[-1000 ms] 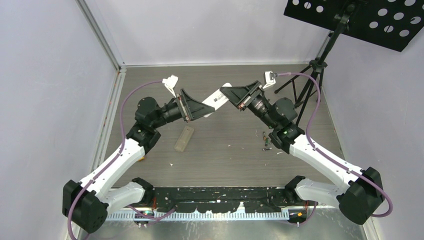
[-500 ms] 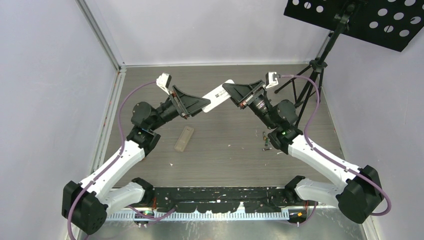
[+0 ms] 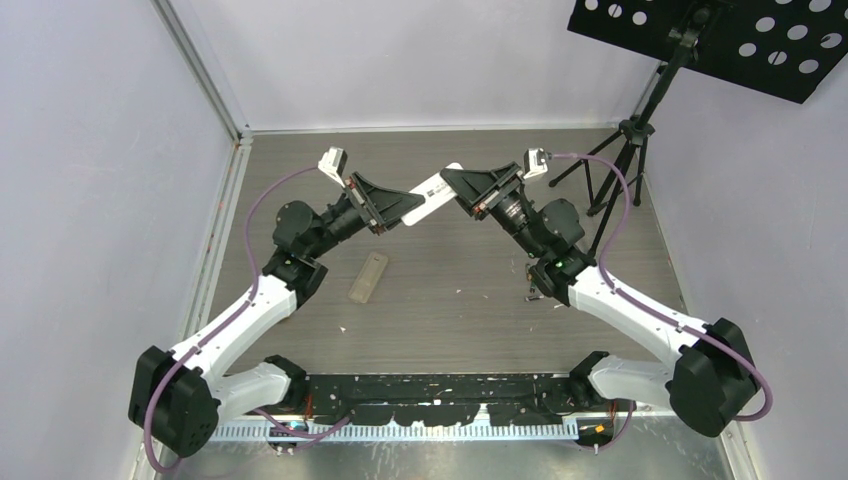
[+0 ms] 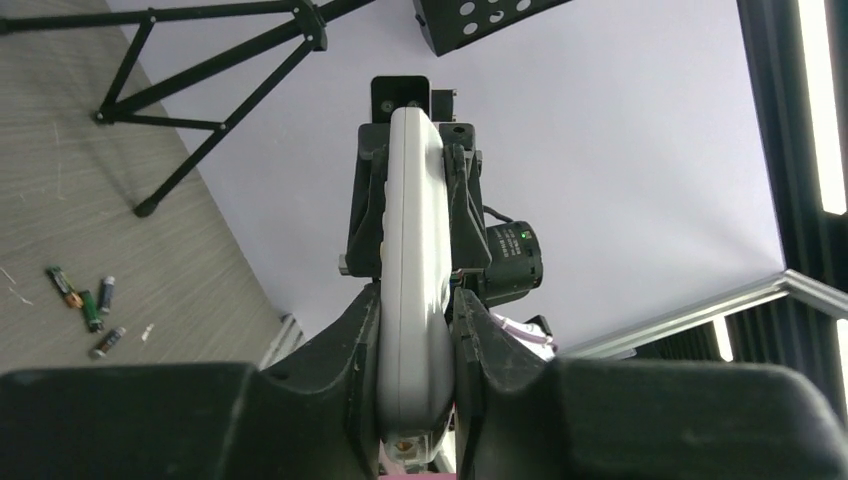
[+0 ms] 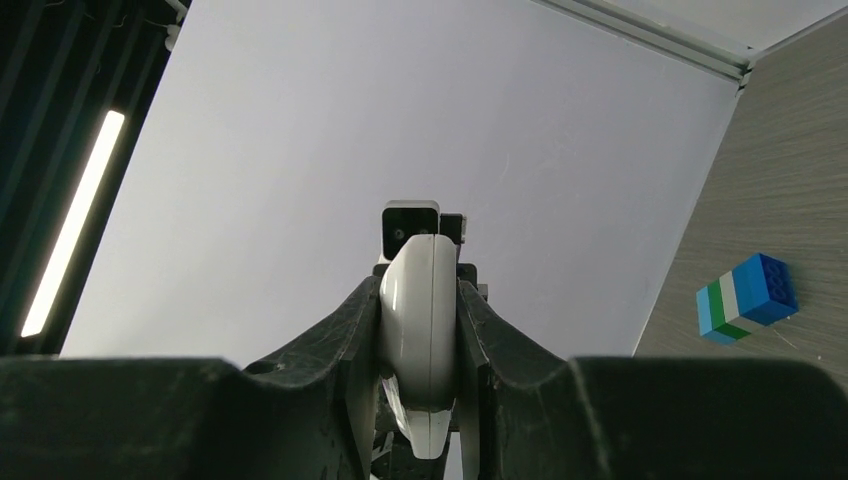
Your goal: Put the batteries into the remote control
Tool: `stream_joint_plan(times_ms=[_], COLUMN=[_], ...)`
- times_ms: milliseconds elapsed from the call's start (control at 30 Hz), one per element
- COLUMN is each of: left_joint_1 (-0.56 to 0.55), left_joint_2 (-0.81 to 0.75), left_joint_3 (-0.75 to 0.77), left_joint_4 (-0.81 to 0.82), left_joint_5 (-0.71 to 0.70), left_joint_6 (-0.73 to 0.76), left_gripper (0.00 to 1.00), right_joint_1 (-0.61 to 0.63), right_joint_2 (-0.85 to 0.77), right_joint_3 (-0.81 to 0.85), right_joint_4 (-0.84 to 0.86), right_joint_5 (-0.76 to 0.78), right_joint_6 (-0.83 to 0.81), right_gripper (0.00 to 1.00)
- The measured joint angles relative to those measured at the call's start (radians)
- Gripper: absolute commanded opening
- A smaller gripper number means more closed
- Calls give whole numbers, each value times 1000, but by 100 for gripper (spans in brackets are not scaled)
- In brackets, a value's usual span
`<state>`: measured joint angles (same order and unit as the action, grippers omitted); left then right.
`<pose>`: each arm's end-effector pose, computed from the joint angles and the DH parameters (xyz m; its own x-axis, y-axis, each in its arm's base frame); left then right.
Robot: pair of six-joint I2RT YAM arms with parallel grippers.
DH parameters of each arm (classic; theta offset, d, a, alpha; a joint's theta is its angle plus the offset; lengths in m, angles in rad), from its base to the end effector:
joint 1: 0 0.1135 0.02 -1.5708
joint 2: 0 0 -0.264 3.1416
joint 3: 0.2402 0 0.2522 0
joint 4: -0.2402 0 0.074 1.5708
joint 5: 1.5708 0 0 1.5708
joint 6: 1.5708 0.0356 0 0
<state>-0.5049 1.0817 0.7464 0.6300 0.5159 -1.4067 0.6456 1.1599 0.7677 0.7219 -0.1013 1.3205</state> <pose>0.2081 -0.1351 0.3531 -0.7812 -0.5488 -0.2977 0.3870 -0.0515 -0.9206 0.2114 0.1637 0.3528 -0.5899 0.7624 -0.2661 -0.4177 -0.0062 0.9085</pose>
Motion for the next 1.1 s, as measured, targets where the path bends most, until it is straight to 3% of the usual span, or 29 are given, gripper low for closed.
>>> stream_joint_plan(times_ms=[67, 200, 267, 600, 733, 1100], left_joint_1=[0, -2, -2, -5, -4, -4], left_joint_2=[1, 3, 3, 96, 118, 95], left_joint_3=[-3, -7, -6, 160, 166, 166], left_joint_4=[-9, -34, -76, -544, -670, -735], left_joint_5=[-3, -10, -10, 120, 188, 309], left_joint_6=[-8, 14, 68, 497, 612, 743], left_gripper=[0, 0, 0, 0, 0, 0], right_joint_1=[0, -2, -4, -55, -63, -63], right_joint_2=[5, -3, -21, -179, -216, -216], right_joint_3=[-6, -14, -16, -18, -19, -111], right_joint_4=[6, -24, -88, -602, -721, -613], right_joint_5=[8, 17, 19, 29, 20, -144], right_joint_6=[1, 1, -13, -210, -269, -254], right_gripper=[24, 72, 81, 84, 93, 92])
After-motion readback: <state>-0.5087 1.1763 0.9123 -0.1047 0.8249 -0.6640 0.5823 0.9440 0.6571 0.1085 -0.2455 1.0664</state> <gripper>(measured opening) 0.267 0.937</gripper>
